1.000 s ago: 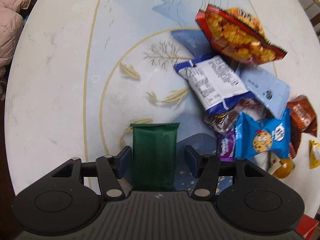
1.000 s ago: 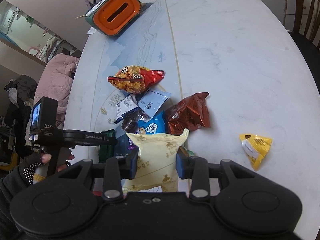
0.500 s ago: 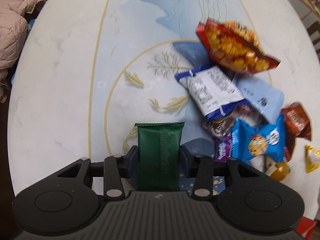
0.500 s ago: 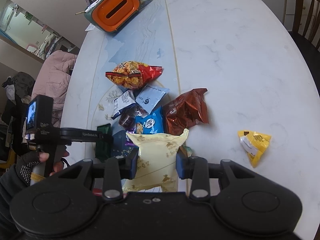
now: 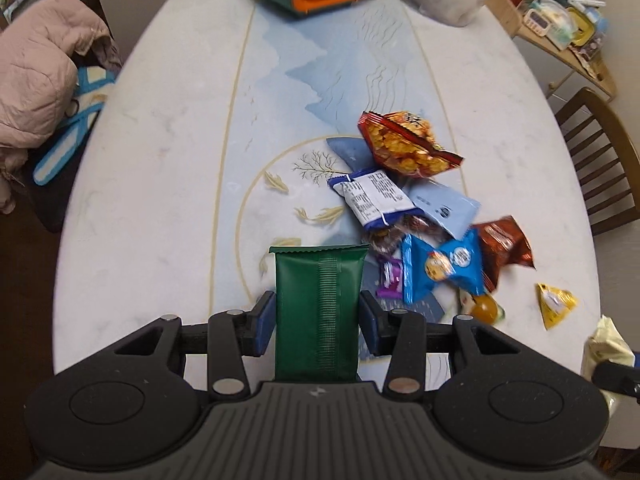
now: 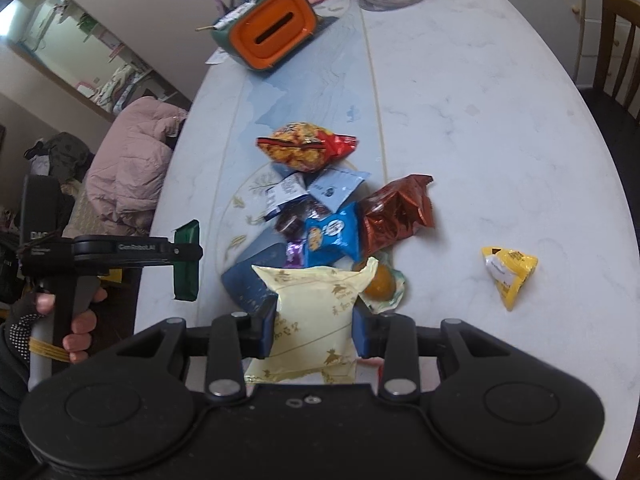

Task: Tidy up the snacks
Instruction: 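Carry the green bar and cream bag into the white box with both tools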

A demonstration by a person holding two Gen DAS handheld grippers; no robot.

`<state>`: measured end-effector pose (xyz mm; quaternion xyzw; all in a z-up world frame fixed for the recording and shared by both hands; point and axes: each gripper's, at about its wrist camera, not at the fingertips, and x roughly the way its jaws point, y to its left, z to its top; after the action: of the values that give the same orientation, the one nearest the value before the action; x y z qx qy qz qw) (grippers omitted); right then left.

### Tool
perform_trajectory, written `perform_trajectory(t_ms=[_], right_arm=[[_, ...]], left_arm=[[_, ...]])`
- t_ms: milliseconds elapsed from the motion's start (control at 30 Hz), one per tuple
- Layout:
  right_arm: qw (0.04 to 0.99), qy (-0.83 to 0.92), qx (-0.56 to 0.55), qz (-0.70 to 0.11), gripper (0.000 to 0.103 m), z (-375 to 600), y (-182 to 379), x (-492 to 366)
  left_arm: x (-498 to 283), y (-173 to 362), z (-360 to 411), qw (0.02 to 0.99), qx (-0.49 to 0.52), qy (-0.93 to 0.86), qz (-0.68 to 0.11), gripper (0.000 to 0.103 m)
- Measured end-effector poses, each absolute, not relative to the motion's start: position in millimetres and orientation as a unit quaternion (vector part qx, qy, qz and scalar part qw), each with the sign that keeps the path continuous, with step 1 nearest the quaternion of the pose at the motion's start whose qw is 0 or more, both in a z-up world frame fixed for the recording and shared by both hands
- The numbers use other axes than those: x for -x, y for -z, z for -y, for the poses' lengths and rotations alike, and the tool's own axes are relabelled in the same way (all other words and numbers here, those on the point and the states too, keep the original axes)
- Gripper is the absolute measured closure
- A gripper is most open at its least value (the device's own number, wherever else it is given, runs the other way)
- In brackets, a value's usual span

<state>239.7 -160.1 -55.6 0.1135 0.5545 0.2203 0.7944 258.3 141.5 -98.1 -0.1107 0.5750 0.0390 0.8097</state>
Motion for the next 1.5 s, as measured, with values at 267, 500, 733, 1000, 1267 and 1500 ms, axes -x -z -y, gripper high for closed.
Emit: perform_trajectory(t_ms=[267,500,733,1000,1267,1500], right_arm=[[0.798,-0.241,-0.087,-0.545,0.067,150.7,40.1,-197.5],[0.793,-0.246,-0.056,-0.555,0.067,139.4,50.8,-165.2],[0.785,-0.248,-0.024,-0.567,0.067,125.2,73.8,-137.1],[0.770,-0.239,0.017,-0.591,0.067,103.9,115.1,-119.8],[0.762,-0.231,0.052,-0.603,0.068,92.4,142.4,-104.5],[0.762,-0.226,0.079,-0.602,0.067,83.7,154.8,-93.9]], left_arm=[[-200.3,69.2,-122.3,0.825,0.098,-0.019,-0.557,0.060],[-156.9,74.7,-93.3,0.815,0.086,0.008,-0.574,0.060],[-122.2,100.6,-73.6,0.803,0.082,0.011,-0.590,0.060],[-102.0,135.9,-57.7,0.784,0.083,0.002,-0.616,0.060],[-91.2,164.8,-42.9,0.766,0.082,-0.012,-0.637,0.060],[-88.2,184.2,-41.2,0.754,0.085,-0.023,-0.650,0.060]])
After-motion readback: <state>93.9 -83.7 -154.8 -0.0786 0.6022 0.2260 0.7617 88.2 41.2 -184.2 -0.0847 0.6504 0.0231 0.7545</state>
